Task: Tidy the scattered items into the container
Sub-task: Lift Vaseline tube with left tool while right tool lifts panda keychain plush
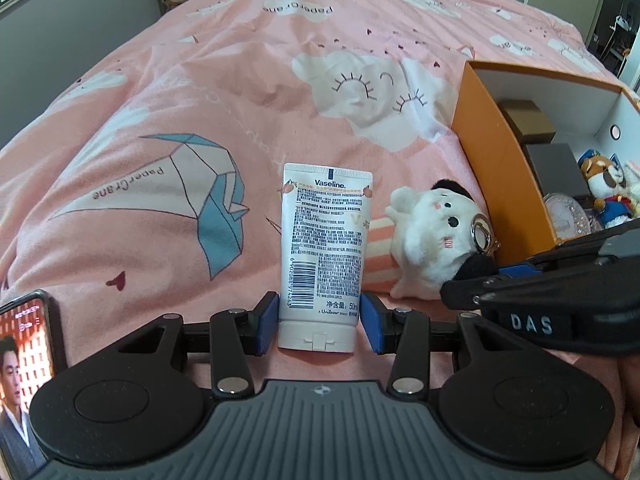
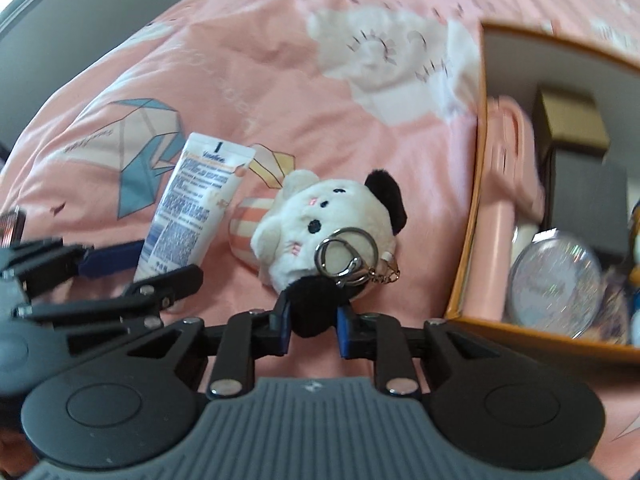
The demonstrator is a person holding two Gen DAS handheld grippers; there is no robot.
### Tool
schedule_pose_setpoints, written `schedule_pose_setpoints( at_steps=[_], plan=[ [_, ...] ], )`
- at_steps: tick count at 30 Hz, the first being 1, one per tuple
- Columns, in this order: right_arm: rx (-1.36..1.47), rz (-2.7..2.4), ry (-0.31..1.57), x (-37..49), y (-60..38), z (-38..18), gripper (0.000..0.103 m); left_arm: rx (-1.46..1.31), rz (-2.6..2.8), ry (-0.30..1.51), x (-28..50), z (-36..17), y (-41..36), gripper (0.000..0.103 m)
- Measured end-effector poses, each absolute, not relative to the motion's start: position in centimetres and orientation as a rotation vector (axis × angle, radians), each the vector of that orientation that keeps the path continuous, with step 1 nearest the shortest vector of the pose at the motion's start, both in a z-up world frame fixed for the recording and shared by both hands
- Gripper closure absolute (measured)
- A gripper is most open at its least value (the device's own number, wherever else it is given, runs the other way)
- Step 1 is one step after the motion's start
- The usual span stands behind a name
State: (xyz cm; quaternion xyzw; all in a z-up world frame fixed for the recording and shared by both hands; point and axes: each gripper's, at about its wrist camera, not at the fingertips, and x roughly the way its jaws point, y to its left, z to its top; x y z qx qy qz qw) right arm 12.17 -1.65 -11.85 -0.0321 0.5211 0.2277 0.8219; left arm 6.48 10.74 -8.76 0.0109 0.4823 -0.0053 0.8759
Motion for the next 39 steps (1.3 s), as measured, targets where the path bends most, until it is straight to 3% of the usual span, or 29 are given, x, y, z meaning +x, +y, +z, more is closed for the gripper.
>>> schedule_pose_setpoints(
  at_steps=[8,10,11,12,39],
  plan=[
    [-0.308,0.626,0.967,10.0,-2.1,-8.1,0.083,0.004,-0.029,0.952,5.5,-6.9,10.6,0.052],
    [-0.331,0.637,0.949,9.7,-2.6,-7.3,0.086,-0.011,-0.043,0.941,5.3,-6.4,10.6,0.052],
    [-0.337,0.640,0.940,9.6,-2.8,-7.0,0.095,-0.019,-0.051,0.936,5.2,-6.2,10.5,0.052],
    [-0.338,0.643,0.936,9.6,-3.1,-6.6,0.095,-0.027,-0.059,0.930,5.1,-5.9,10.5,0.052],
    [-0.283,0.589,0.718,8.2,-10.0,1.8,0.096,-0.055,-0.237,0.795,5.6,0.4,7.2,0.052]
  ],
)
